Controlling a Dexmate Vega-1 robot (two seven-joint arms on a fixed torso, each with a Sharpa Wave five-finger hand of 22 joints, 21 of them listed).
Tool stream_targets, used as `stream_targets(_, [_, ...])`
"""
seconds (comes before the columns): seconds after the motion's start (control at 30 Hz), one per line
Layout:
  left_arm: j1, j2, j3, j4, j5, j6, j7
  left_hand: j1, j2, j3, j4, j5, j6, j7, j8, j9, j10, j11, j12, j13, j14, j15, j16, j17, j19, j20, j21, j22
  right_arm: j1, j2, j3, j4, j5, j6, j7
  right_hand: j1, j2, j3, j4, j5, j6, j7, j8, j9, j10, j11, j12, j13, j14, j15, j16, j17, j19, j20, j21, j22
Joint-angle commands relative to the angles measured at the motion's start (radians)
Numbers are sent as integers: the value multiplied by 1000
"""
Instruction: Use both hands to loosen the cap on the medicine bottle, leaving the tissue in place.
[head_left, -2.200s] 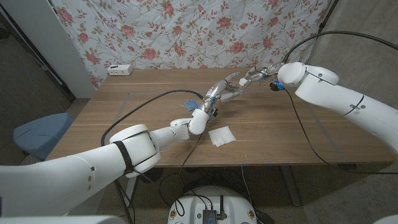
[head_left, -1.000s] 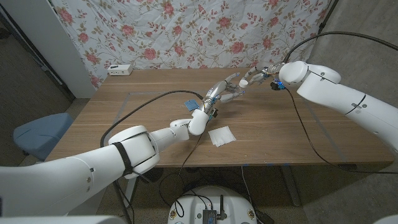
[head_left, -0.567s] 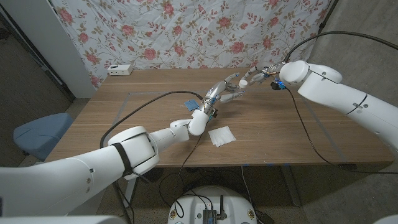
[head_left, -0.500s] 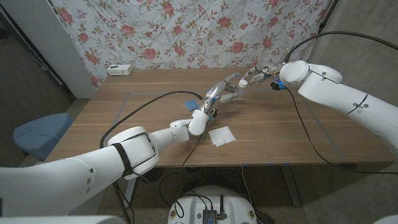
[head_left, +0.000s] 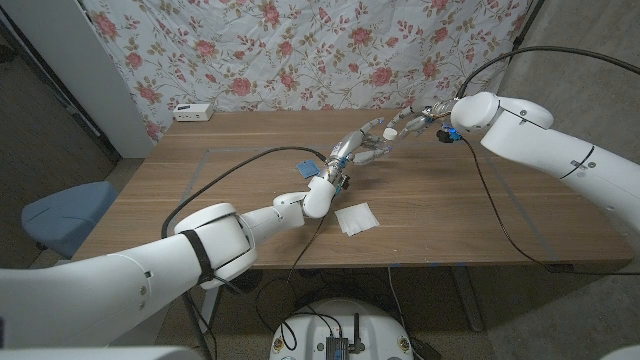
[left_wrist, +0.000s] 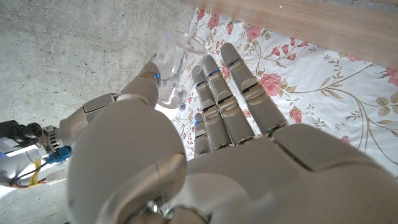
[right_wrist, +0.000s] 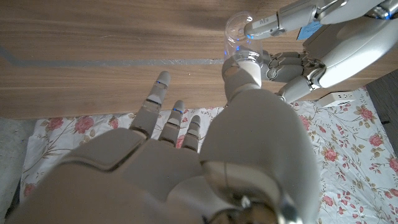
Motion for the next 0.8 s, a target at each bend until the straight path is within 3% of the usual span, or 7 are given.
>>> stream_targets(0.03, [-11, -7, 10, 16, -10, -6, -8, 0, 7, 10, 2, 4, -2, -3, 7, 2, 57, -53, 10, 3, 3, -27, 2, 3, 2, -10, -2, 3, 43, -9, -19, 8, 3, -6, 62, -31, -23, -23, 9, -3, -40, 3, -17, 2, -16, 17, -1, 4, -4, 17, -6, -3, 3, 17, -3, 4])
stream_targets(0.23, [-12, -6, 13, 14, -10, -4, -5, 0, 7, 11, 2, 4, -1, -3, 7, 2, 56, -53, 10, 3, 1, -26, 1, 3, 2, -10, -4, 3, 59, -14, -28, 17, 2, 7, 95, -111, -48, -64, 34, -1, -103, 14, -30, 6, -48, 54, -1, 4, -25, 48, -16, -8, -14, 25, -9, 4])
stream_targets(0.5, [-3, 4, 11, -7, -5, 2, 2, -1, 7, 12, 2, 4, 3, -4, 8, 2, 57, -52, 11, 3, 1, -25, 1, 3, 1, -10, -7, 3, 60, -13, -31, 21, -13, 28, 98, -184, -65, -98, 53, 6, -163, 110, -27, 11, -70, 97, 3, 4, -33, 77, -18, -12, -22, 25, -7, 5])
stream_targets(0.63, [2, 10, 7, -21, 0, 7, 4, -2, 6, 11, 2, 4, 3, -3, 8, 2, 58, -52, 11, 3, 2, -26, 1, 3, 0, -12, -9, 3, 45, -16, -30, 19, -38, 57, 75, -235, -78, -120, 67, 19, -157, 192, -15, 15, -50, 137, 14, 5, -23, 101, -15, -14, -16, 24, -4, 5])
stream_targets(0.8, [8, 16, 1, -36, 6, 11, 8, -2, 7, 12, 2, 4, 4, -5, 8, 2, 58, -54, 11, 3, 2, -23, 1, 3, -2, -13, -11, 3, 18, -22, -13, 28, -48, 109, 59, -275, -74, -130, 82, 21, -139, 219, -3, 21, -25, 156, 22, 6, -11, 112, -11, -13, -7, 23, -1, 5])
